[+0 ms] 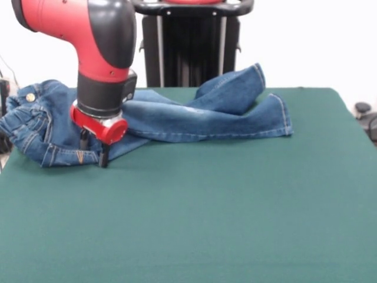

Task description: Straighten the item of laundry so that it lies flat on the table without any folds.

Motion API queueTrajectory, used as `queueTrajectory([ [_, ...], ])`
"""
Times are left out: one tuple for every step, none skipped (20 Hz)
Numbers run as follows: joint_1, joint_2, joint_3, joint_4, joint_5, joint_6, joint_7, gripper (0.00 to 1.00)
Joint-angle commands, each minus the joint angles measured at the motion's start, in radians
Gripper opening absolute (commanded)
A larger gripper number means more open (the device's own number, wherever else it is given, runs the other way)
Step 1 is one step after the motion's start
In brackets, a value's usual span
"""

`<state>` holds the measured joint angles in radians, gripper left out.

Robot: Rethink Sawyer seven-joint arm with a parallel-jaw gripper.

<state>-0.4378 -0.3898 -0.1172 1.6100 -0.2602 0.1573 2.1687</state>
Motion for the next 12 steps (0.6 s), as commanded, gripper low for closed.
queueTrajectory([
  [-0.136,0.137,0.326,0.011,-0.089,-0.423,0.140,1.00],
  [-0.142,0.140,0.340,0.015,-0.098,-0.440,0.150,1.00],
  [-0.145,0.143,0.349,0.015,-0.101,-0.444,0.155,1.00],
  [-0.135,0.143,0.340,0.012,-0.096,-0.445,0.160,1.00],
  [-0.126,0.143,0.332,0.010,-0.090,-0.446,0.166,1.00],
  [-0.114,0.141,0.319,0.008,-0.086,-0.449,0.168,1.00],
  [-0.112,0.142,0.315,0.006,-0.085,-0.452,0.168,1.00],
  [-0.116,0.144,0.318,0.002,-0.093,-0.458,0.163,1.00],
  [-0.121,0.147,0.321,-0.002,-0.100,-0.464,0.157,1.00],
  [-0.119,0.150,0.321,-0.008,-0.101,-0.469,0.152,1.00],
  [-0.101,0.156,0.301,-0.018,-0.093,-0.499,0.154,1.00],
  [-0.090,0.163,0.291,-0.026,-0.082,-0.516,0.156,1.00],
])
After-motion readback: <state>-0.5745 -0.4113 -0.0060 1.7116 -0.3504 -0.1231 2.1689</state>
